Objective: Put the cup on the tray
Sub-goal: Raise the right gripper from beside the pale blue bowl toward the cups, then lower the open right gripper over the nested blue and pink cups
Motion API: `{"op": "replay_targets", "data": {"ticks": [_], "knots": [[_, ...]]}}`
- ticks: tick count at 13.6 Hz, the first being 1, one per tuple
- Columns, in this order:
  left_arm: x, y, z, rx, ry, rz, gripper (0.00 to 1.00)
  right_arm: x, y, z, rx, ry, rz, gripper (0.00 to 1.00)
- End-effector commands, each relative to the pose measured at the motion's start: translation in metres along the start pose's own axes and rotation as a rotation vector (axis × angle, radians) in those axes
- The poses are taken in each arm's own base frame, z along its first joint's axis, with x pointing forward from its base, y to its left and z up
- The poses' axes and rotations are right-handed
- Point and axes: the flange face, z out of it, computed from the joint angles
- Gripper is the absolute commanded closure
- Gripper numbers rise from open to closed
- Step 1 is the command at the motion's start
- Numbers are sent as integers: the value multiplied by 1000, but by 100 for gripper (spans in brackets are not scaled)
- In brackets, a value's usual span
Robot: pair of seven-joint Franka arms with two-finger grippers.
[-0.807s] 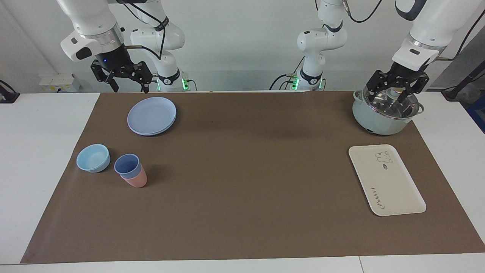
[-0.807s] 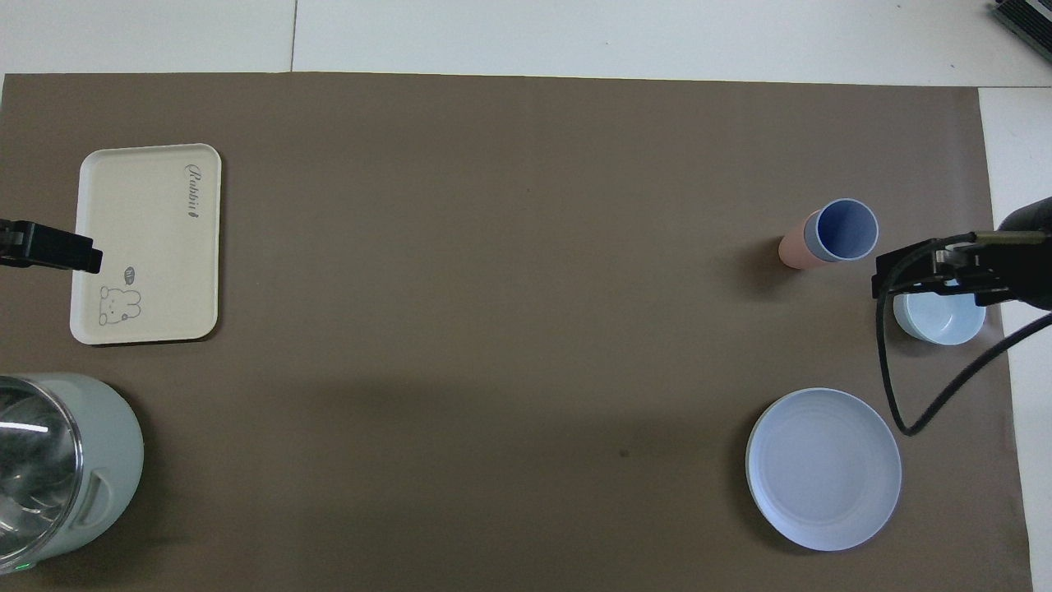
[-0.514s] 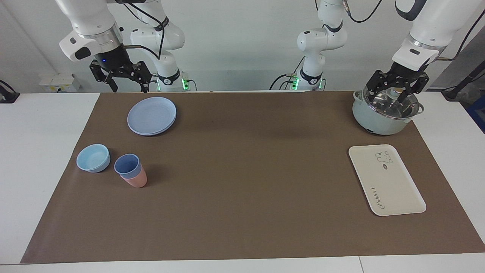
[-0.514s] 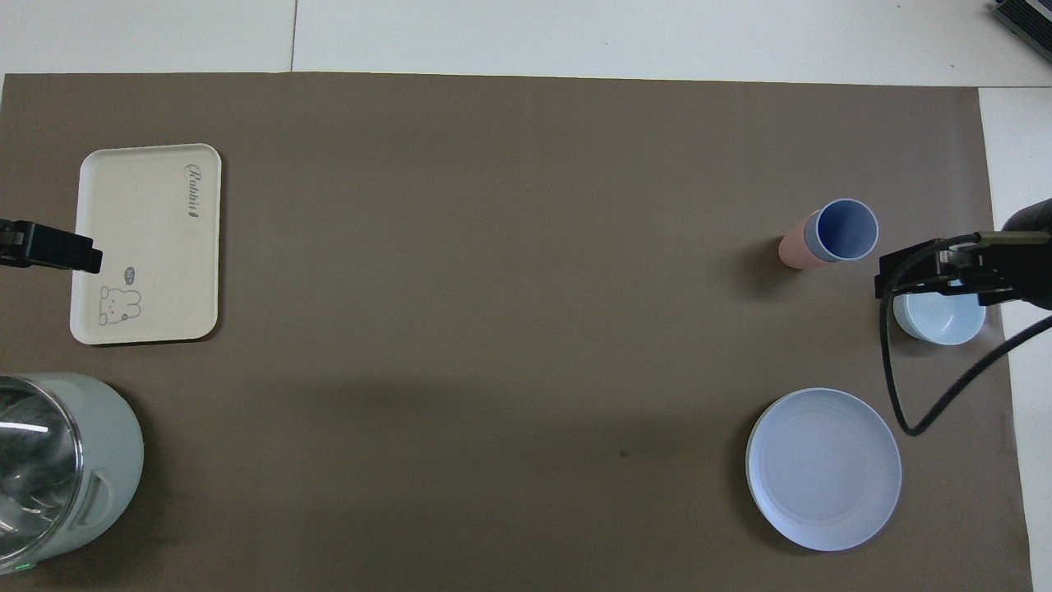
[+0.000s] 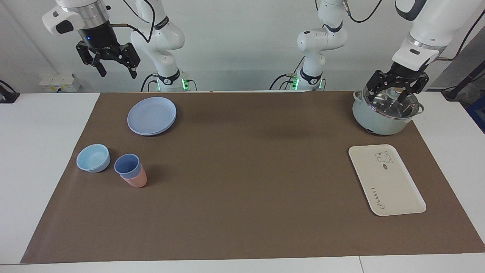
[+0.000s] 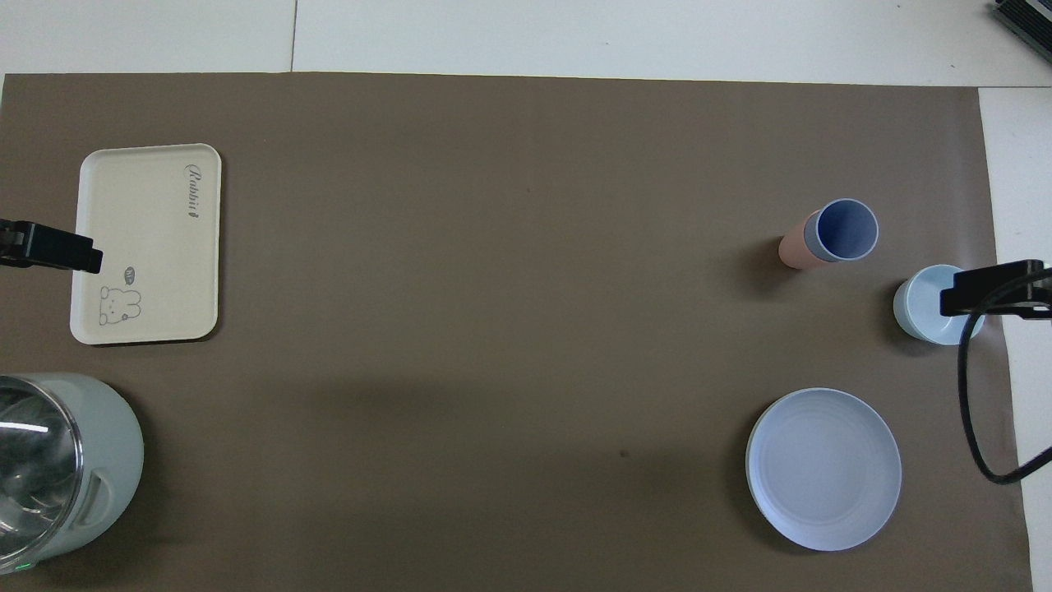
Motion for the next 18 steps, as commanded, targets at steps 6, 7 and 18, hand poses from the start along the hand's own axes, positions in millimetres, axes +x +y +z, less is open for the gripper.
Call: {"op": "replay_targets", "data": {"ticks": [6,7,18], "knots": [[-8,0,-1,-2,-4,-12,0,79,57,56,23,37,227,1],[-8,0,0,-2,-6,-12,0,91,66,75,30,9,263,1],[-8,1,-1,-2,-4,-10,0,212,150,239,240,-108,885,1]]}}
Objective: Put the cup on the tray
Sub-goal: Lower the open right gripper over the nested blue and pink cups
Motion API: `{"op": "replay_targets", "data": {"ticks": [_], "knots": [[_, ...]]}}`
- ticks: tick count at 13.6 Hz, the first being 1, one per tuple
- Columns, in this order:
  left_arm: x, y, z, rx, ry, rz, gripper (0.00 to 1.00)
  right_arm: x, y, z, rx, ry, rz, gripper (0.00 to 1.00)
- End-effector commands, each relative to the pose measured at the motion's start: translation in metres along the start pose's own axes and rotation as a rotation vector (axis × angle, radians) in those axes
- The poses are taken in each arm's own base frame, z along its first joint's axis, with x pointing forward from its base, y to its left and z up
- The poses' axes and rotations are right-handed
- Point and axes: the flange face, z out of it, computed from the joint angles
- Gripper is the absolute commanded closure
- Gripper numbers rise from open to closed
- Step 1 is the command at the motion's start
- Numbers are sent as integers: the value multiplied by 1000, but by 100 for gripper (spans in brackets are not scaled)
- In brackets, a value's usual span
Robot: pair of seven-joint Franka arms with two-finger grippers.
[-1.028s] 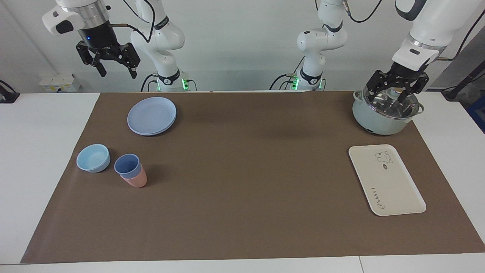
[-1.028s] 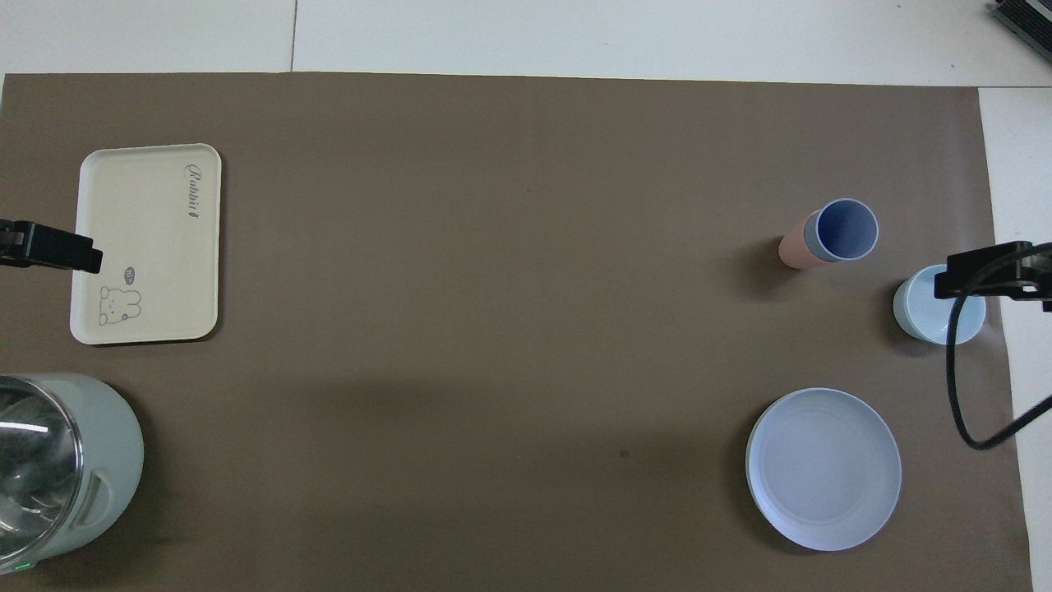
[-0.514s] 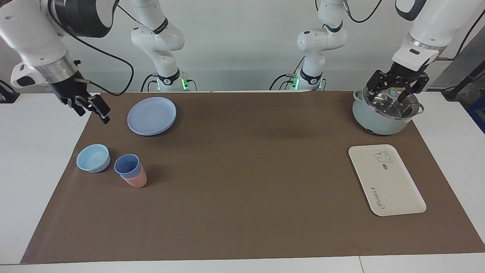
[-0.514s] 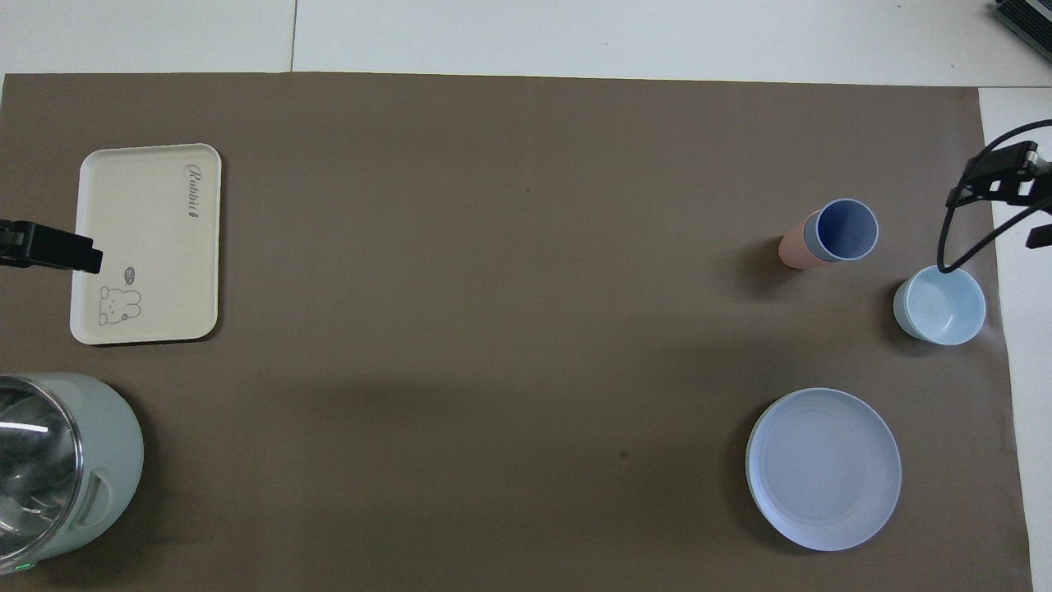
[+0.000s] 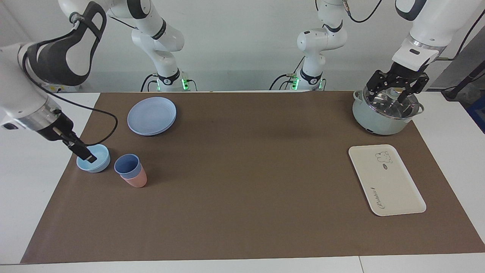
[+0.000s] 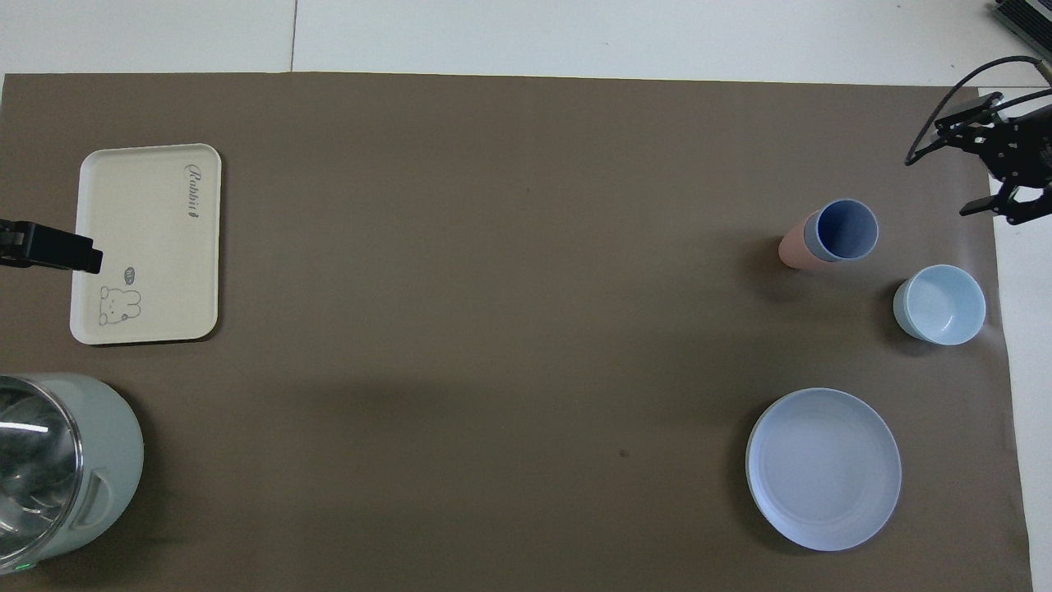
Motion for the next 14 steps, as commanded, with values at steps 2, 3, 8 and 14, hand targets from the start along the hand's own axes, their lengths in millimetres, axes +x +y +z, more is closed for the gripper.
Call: {"op": "replay_targets", "data": {"ticks": [2,3,8,14], "knots": [[-8,1,-1,-2,-4,-10,0,35,8,48,49,-88,138,1],[-8,0,-1,-2,-4,-12,0,43,14,60,57,-110,178,1],[-8,1,0,-2,-5,-10,0,48,20,124,2,-196,275,1],[-8,1,0,-2,-5,-10,0,22,25,170,4,-313,421,1]]}}
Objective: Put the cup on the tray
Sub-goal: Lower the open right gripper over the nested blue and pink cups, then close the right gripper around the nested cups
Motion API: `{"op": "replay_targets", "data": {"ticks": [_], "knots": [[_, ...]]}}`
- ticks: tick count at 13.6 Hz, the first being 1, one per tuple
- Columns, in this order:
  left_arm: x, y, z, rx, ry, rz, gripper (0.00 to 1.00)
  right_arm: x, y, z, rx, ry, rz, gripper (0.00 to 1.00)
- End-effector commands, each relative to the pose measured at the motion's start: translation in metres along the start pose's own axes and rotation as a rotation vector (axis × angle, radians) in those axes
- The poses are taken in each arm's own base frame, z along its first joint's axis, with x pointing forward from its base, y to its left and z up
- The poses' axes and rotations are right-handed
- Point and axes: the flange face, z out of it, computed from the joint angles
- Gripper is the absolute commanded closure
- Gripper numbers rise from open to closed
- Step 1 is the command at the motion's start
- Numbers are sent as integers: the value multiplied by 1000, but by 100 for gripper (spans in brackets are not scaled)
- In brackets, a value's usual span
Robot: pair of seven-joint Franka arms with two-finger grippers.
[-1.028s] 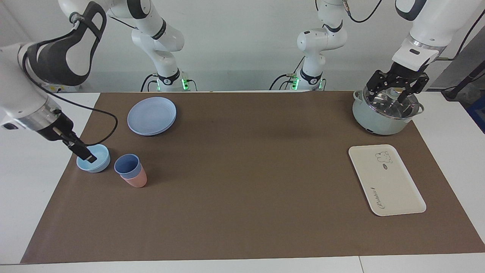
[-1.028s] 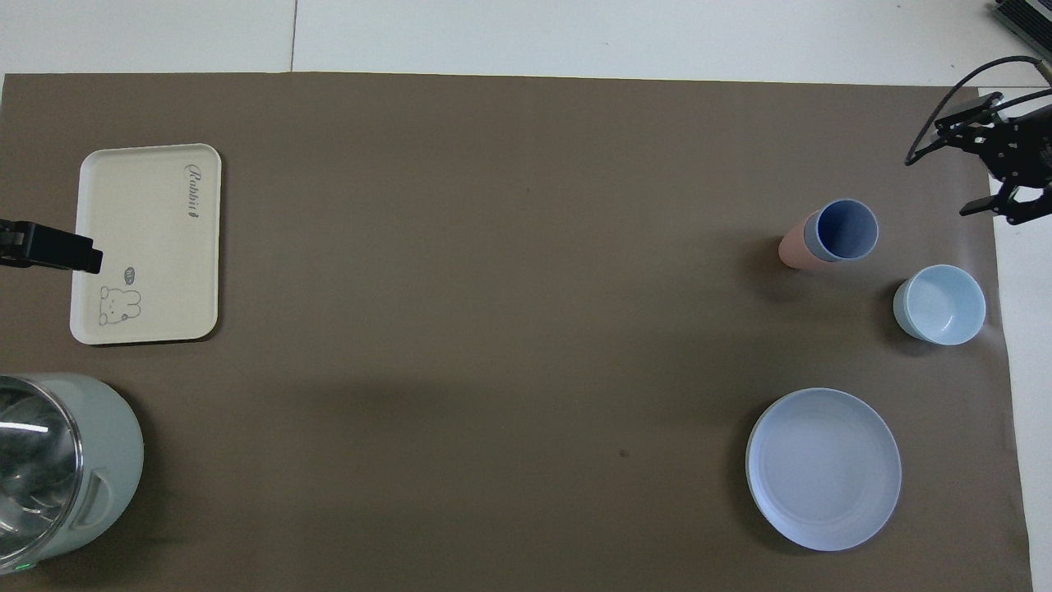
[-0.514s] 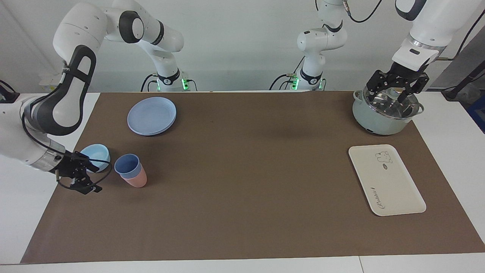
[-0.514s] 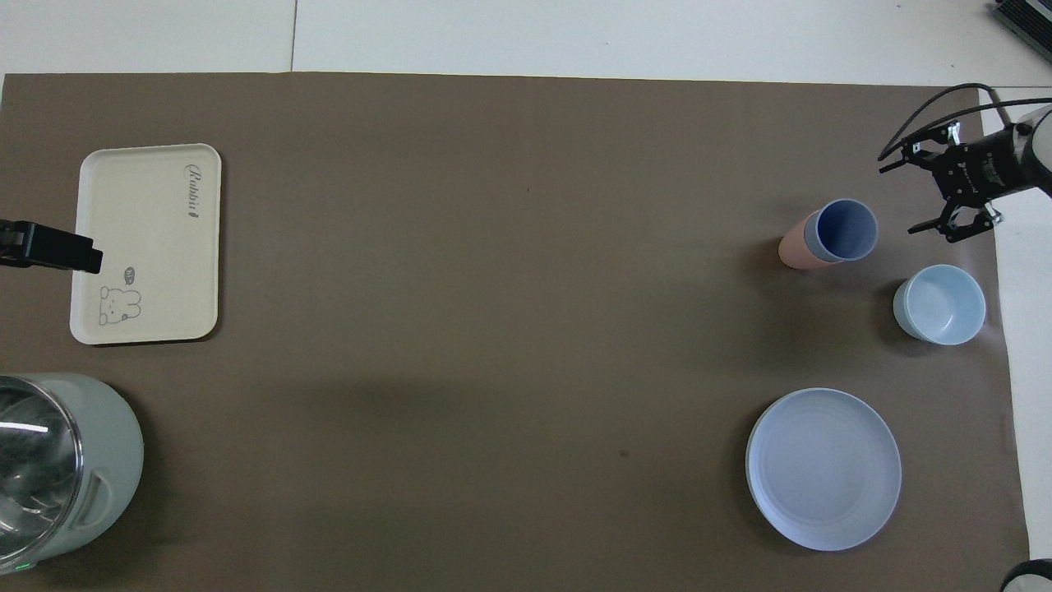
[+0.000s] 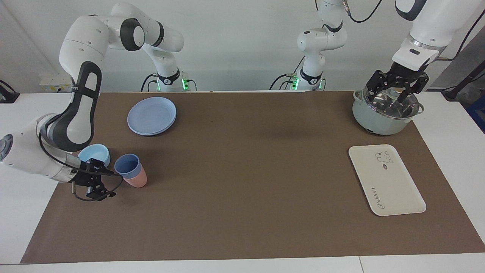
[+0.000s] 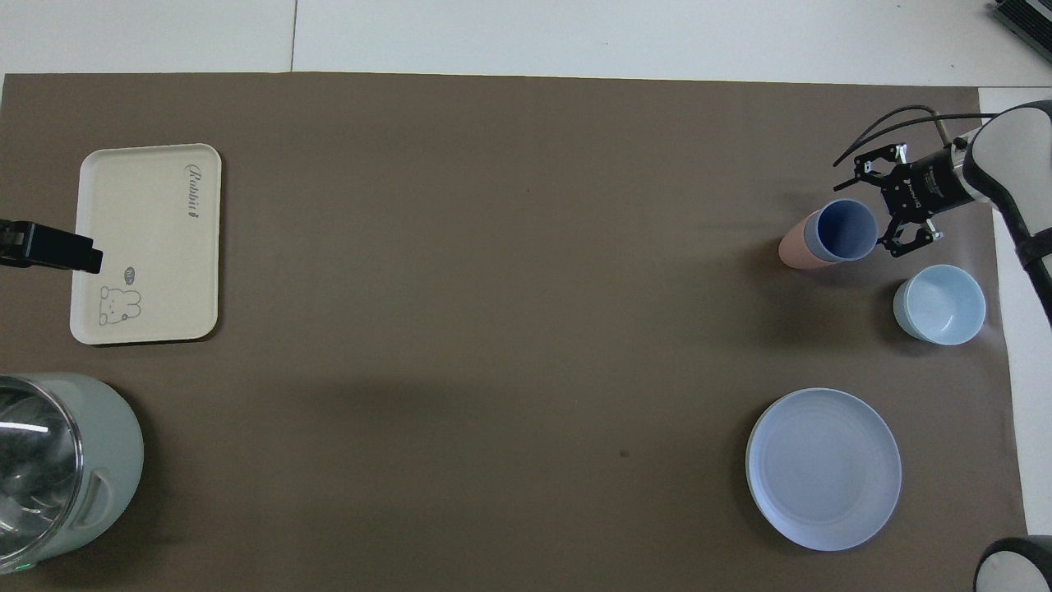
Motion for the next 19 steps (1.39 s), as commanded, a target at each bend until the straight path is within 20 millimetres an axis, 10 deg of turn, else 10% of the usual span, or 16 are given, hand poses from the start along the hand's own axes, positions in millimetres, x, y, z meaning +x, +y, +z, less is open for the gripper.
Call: {"op": "replay_targets", "data": {"ticks": [1,12,14,19], "knots": [[-8,1,0,-2,-5,-10,0,-7,19,20,23,-81,70,1],[-11,11,6,-4,-5,2,0,-18,43,40,111,-249,80,5],[-11,11,6,-10,-5,3,0,-26,50,47,140,-298,60,100],[-10,12,6,-11,0,1,0,-74,36,55,151,-352,32,100]]}}
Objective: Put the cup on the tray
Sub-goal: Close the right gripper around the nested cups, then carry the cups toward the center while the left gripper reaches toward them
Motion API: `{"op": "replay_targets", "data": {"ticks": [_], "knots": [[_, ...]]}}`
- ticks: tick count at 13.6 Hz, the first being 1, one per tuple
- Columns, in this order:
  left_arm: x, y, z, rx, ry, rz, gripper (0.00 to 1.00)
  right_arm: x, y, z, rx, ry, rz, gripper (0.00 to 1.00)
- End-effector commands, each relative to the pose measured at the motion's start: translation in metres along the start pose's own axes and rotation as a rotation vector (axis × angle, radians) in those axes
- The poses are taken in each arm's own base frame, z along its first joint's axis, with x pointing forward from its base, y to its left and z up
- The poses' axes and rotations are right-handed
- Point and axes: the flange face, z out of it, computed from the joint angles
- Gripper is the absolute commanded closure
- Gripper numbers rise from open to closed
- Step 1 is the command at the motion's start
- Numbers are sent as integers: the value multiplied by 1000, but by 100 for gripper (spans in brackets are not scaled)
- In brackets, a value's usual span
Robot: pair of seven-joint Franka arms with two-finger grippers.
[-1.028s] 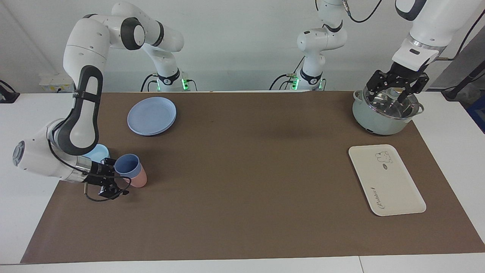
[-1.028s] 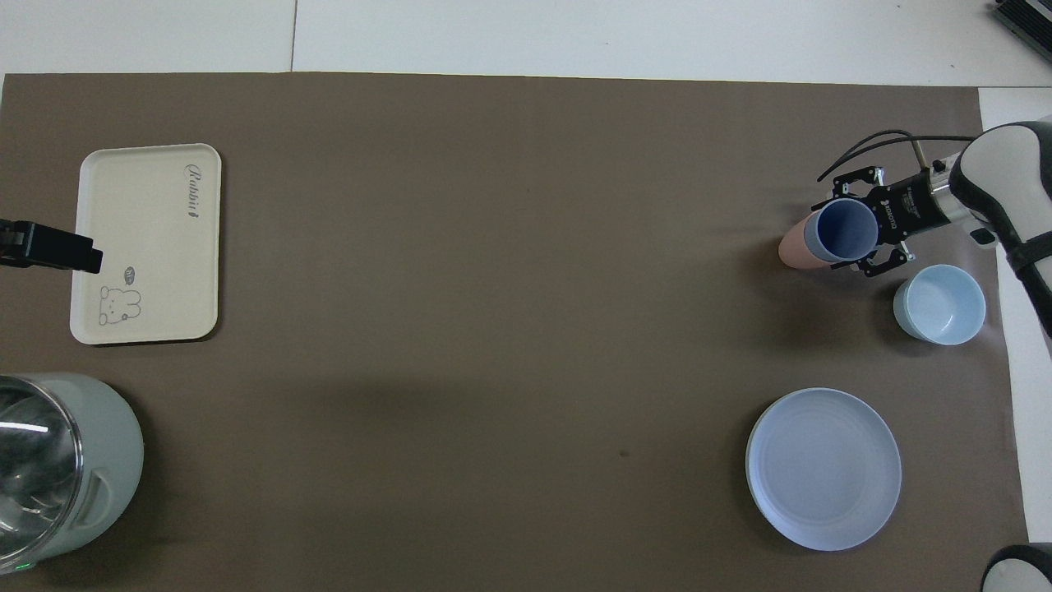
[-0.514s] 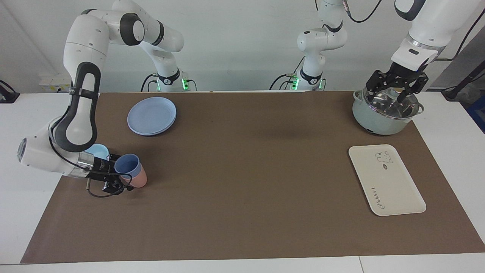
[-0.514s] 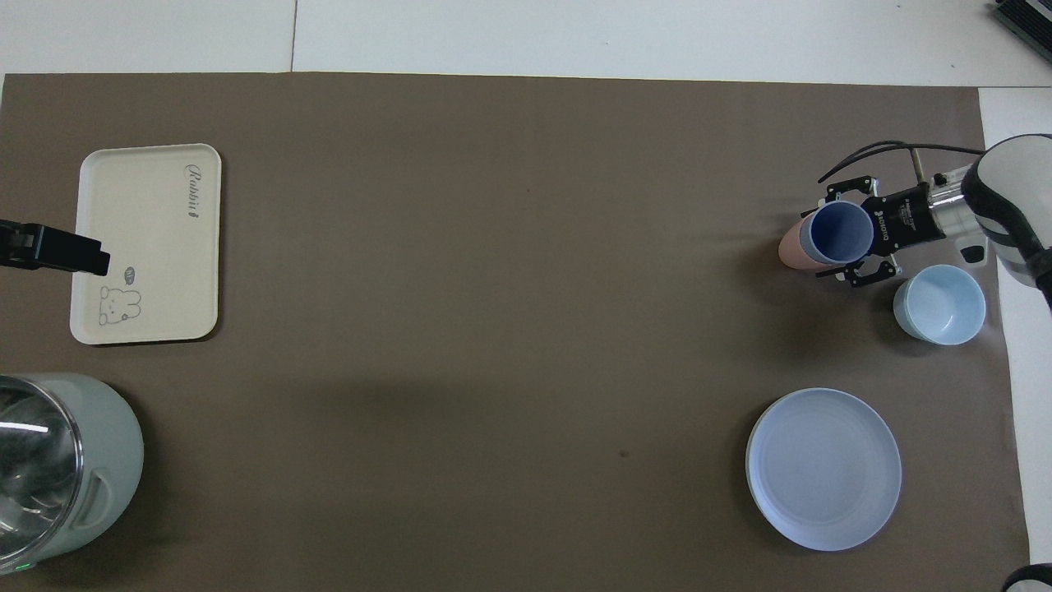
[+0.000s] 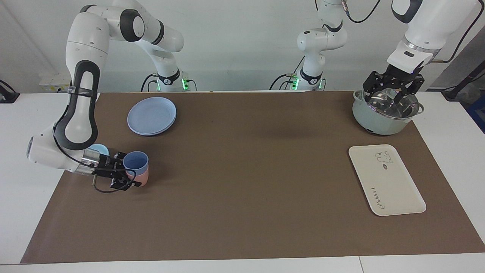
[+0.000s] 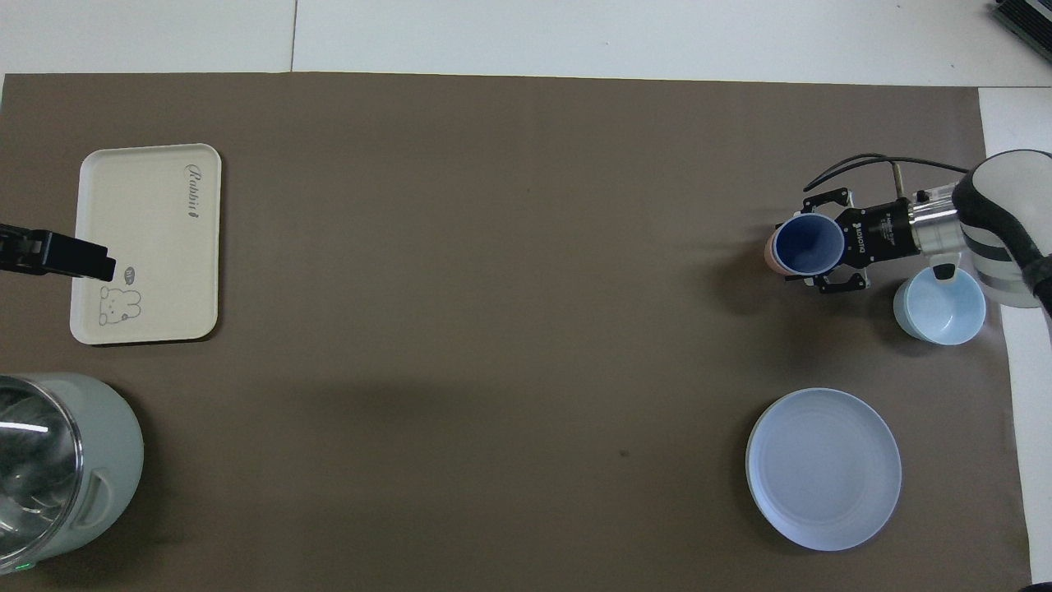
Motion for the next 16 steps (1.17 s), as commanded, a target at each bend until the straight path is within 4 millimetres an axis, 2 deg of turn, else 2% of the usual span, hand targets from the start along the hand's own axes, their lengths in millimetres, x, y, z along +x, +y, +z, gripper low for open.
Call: {"op": "replay_targets", "data": {"ticks": [1,3,4,7,13,16], "knots": [[-7,7,-1,-9,20,-9,0,-55,-5,14,-3,-9,-76,100],[-8,13,4,-8,29,-52,0,-100,-11,37,-38,-6,-123,100],[-8,22,9,-10,24,-70,0,-122,-13,48,-53,-4,-134,100],[-9,57,9,-21,28,-101,0,-193,-23,77,-71,8,-126,100],[-2,138,4,-66,120,-247,0,-307,-34,138,6,40,3,100],[1,155,-1,-118,144,-328,0,-359,-35,154,51,44,92,100]]}}
